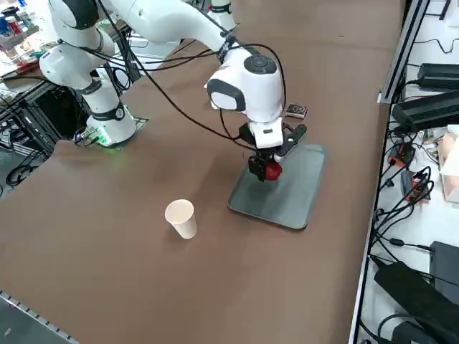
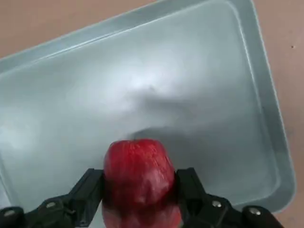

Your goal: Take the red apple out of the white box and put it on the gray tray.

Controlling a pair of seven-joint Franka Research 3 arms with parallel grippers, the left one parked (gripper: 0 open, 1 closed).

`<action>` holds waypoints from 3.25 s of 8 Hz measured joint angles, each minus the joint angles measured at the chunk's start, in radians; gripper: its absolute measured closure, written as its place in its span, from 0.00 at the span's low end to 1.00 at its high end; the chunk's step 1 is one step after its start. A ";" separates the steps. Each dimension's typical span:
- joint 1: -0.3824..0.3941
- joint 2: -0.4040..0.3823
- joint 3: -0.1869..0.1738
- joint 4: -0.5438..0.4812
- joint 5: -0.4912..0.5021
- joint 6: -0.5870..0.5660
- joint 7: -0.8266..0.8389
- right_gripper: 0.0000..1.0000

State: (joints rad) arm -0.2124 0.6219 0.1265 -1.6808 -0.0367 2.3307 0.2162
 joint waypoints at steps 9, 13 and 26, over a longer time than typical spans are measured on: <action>0.000 0.004 0.005 0.047 0.000 0.021 -0.009 0.00; 0.000 -0.149 0.007 0.090 0.000 -0.107 -0.034 0.00; -0.002 -0.490 0.010 0.129 0.000 -0.669 -0.109 0.00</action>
State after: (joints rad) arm -0.2145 0.1318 0.1369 -1.5518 -0.0372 1.6618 0.1067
